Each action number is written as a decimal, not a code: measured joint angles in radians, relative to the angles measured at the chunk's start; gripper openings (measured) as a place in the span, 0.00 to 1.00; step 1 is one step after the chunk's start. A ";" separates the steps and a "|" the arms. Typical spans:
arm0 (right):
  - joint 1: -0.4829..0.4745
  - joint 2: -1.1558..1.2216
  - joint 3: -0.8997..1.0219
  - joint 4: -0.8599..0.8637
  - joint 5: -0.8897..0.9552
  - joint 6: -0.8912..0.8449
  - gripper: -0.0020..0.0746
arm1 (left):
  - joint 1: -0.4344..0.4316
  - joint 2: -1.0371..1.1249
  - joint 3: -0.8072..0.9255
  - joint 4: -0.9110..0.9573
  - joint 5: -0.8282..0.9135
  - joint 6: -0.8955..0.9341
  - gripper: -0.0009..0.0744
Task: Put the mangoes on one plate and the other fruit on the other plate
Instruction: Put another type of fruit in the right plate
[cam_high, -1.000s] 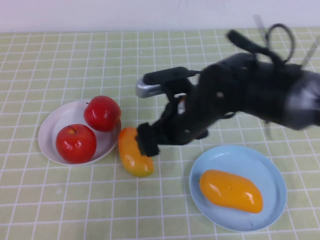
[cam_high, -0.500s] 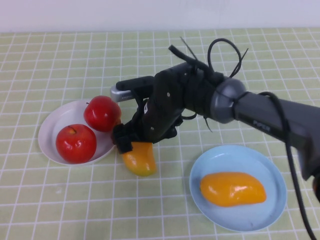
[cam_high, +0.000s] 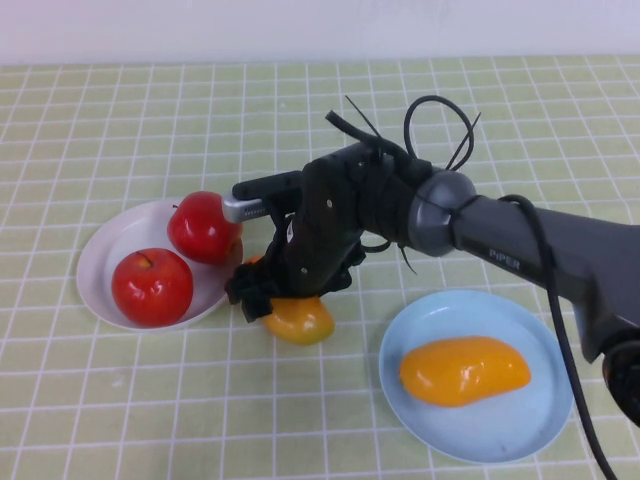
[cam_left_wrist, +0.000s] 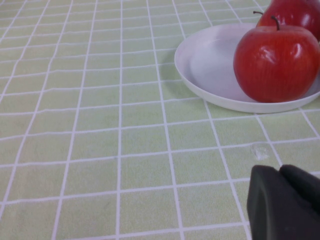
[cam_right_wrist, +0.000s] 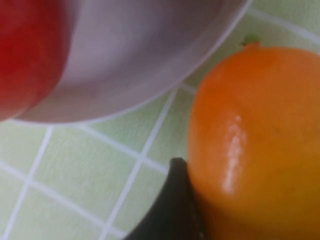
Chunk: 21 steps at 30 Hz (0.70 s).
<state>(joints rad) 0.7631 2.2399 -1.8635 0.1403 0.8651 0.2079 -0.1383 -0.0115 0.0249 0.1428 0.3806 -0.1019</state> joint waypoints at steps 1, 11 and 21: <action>0.000 -0.005 0.000 0.000 0.006 0.000 0.76 | 0.000 0.000 0.000 0.000 0.000 0.000 0.01; 0.001 -0.215 0.020 -0.193 0.291 -0.015 0.76 | 0.000 0.000 0.000 0.000 0.000 0.000 0.01; -0.005 -0.597 0.493 -0.262 0.208 -0.150 0.76 | 0.000 0.000 0.000 0.000 0.000 0.000 0.01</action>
<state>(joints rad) 0.7579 1.6433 -1.3706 -0.1219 1.0727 0.0579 -0.1383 -0.0115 0.0249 0.1428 0.3806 -0.1019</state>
